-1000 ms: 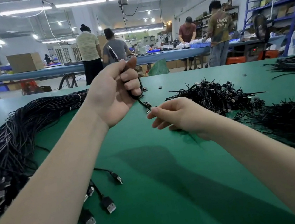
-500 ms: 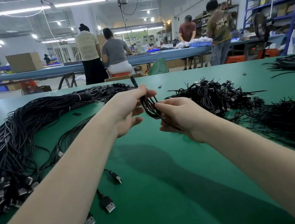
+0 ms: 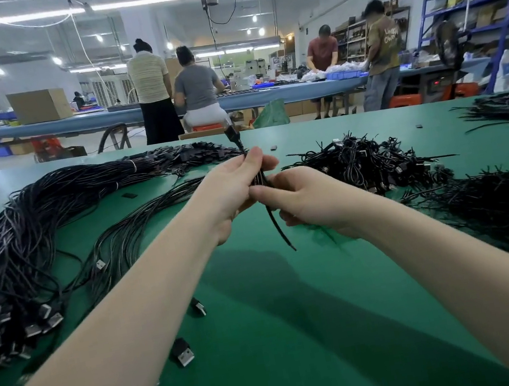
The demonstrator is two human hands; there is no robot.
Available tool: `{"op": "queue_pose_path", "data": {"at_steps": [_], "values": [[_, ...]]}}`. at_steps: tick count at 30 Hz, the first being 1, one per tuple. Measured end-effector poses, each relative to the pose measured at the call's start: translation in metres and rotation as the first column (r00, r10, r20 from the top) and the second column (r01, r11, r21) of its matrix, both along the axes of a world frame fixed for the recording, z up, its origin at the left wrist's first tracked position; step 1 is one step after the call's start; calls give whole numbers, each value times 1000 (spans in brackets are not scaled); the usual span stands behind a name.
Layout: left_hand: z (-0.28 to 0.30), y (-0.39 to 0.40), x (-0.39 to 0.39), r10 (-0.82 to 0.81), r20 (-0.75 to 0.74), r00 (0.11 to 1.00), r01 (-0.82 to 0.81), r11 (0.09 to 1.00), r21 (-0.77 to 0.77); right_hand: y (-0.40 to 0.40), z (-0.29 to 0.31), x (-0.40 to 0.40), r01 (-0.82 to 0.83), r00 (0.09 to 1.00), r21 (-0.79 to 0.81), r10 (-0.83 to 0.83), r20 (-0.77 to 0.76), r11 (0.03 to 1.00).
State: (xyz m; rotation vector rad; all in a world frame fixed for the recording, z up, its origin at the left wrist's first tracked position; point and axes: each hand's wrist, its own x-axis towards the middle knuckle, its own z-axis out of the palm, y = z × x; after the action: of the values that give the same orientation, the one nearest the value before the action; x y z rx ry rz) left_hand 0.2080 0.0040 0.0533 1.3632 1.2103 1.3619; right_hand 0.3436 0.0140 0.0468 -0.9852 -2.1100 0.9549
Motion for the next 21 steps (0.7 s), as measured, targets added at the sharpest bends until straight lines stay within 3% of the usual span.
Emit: {"op": "queue_pose_path", "data": {"at_steps": [3, 6, 9, 11, 12, 13, 15, 16, 17, 18, 21], "values": [[-12, 4, 6, 63, -41, 997, -62, 998, 23, 1, -5, -6, 53, 970, 163, -89, 225, 985], [-20, 4, 14, 98, -32, 995, -98, 995, 9, 0, -18, -9, 46, 840, 456, -281, 463, 889], [-20, 2, 19, 62, -35, 997, -64, 996, -65, 7, -28, -4, 216, 747, 577, -514, 422, 788], [-21, 3, 17, 162, -197, 967, -162, 987, 15, 16, -26, 6, 328, 690, 559, -598, 408, 761], [-22, 2, 16, 273, -332, 903, -244, 961, 129, 21, -24, 13, 323, 665, 555, -601, 443, 766], [-25, 0, 15, 408, -489, 771, -301, 910, 285, 24, -22, 20, 272, 642, 569, -587, 494, 776], [-35, -1, 18, 582, -739, 340, -196, 812, 550, 23, -22, 32, 97, 602, 590, -520, 607, 802], [-43, -4, 22, 600, -789, 129, -105, 800, 591, 21, -23, 37, 0, 590, 592, -478, 651, 806], [-51, -7, 27, 603, -797, -23, -25, 797, 604, 19, -26, 41, -91, 581, 596, -444, 682, 797], [-59, -10, 32, 610, -786, -100, 45, 792, 609, 16, -28, 45, -173, 564, 600, -421, 711, 781], [-75, -17, 44, 630, -764, -139, 214, 773, 597, 8, -33, 61, -312, 488, 579, -397, 778, 753]]}}
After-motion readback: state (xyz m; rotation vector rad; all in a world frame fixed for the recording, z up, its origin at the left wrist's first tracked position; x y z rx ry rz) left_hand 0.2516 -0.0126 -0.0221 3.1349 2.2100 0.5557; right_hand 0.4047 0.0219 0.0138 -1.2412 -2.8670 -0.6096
